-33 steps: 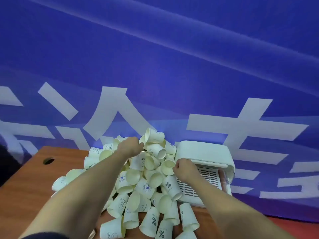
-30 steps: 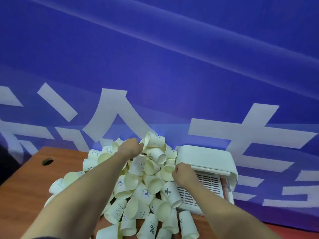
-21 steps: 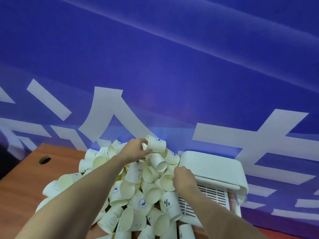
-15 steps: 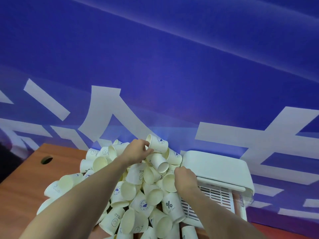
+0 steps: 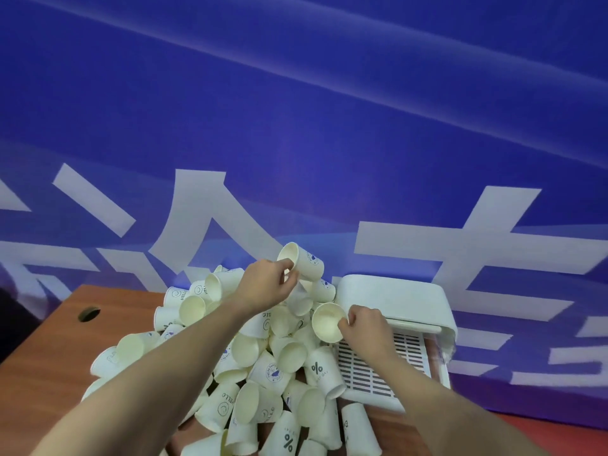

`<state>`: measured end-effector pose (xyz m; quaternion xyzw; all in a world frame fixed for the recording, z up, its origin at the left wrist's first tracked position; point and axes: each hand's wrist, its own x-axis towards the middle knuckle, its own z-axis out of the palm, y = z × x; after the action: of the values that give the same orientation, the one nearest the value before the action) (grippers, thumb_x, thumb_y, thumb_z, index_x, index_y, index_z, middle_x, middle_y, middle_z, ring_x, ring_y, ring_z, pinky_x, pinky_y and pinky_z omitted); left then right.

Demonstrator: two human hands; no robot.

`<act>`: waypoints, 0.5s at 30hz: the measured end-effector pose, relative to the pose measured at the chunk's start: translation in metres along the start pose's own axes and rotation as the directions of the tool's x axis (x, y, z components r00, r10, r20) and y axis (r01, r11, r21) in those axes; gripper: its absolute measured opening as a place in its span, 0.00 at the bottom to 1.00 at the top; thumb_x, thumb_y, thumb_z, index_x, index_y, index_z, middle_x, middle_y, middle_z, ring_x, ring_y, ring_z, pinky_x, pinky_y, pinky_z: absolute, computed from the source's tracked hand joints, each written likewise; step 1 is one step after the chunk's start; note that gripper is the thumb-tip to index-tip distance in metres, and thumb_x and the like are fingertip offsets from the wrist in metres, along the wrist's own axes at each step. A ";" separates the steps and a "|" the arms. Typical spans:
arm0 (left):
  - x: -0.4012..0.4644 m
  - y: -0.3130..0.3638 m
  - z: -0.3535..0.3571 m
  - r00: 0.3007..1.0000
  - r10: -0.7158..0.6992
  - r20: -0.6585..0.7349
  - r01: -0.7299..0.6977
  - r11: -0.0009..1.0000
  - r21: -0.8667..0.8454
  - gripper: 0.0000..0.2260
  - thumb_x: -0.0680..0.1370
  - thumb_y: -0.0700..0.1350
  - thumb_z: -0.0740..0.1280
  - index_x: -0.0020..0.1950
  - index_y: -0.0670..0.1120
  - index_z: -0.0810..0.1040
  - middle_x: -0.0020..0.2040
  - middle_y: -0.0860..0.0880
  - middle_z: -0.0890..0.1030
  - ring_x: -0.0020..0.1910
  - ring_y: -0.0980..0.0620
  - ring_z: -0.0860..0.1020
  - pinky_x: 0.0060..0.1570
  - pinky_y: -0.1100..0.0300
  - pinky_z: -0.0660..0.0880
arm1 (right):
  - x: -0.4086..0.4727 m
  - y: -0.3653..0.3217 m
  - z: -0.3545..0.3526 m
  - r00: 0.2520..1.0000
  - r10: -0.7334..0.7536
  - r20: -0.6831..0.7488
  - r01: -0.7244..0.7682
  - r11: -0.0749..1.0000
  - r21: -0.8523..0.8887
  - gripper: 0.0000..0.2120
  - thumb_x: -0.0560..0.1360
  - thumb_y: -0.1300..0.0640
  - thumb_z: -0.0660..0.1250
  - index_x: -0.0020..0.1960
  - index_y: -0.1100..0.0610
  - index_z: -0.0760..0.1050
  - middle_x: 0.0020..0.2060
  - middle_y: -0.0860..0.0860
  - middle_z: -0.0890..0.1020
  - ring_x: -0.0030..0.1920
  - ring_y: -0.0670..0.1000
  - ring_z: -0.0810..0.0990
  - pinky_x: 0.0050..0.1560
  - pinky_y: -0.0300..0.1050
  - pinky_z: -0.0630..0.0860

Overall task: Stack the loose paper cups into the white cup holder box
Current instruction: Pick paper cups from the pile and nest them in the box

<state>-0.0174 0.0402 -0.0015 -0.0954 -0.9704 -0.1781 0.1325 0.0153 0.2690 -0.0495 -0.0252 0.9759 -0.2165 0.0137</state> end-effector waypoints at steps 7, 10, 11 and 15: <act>-0.046 0.041 0.012 0.894 0.447 -0.009 -0.439 0.881 0.175 0.10 0.78 0.51 0.60 0.39 0.48 0.71 0.23 0.50 0.73 0.21 0.47 0.71 0.24 0.60 0.68 | -0.052 0.057 -0.019 0.997 0.071 -0.014 -0.072 0.995 -0.063 0.12 0.73 0.49 0.61 0.33 0.53 0.70 0.32 0.50 0.78 0.37 0.54 0.77 0.36 0.46 0.67; -0.066 0.058 0.027 0.812 0.573 0.107 -0.582 0.788 0.200 0.09 0.78 0.50 0.59 0.41 0.49 0.74 0.26 0.51 0.76 0.22 0.49 0.72 0.24 0.63 0.66 | -0.071 0.085 -0.020 0.989 0.146 -0.016 -0.147 0.984 -0.098 0.12 0.74 0.49 0.60 0.36 0.53 0.73 0.34 0.49 0.78 0.38 0.53 0.77 0.37 0.45 0.69; -0.072 0.063 0.034 0.779 0.609 0.151 -0.627 0.753 0.199 0.08 0.77 0.49 0.60 0.41 0.49 0.74 0.26 0.51 0.76 0.22 0.49 0.72 0.25 0.63 0.66 | -0.077 0.093 -0.020 0.985 0.172 -0.023 -0.173 0.979 -0.106 0.11 0.75 0.49 0.59 0.37 0.53 0.74 0.35 0.49 0.77 0.38 0.52 0.76 0.37 0.44 0.70; -0.080 0.078 0.065 0.679 0.624 0.386 -0.724 0.657 0.211 0.08 0.77 0.49 0.61 0.39 0.49 0.73 0.27 0.50 0.77 0.23 0.47 0.74 0.25 0.63 0.67 | -0.092 0.116 -0.018 0.967 0.255 -0.030 -0.257 0.960 -0.108 0.12 0.76 0.49 0.58 0.38 0.52 0.74 0.36 0.49 0.77 0.38 0.51 0.76 0.38 0.44 0.73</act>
<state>0.0624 0.1250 -0.0585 -0.4514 -0.8868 0.0742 0.0657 0.1017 0.3873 -0.0808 0.1020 0.9815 -0.1586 0.0325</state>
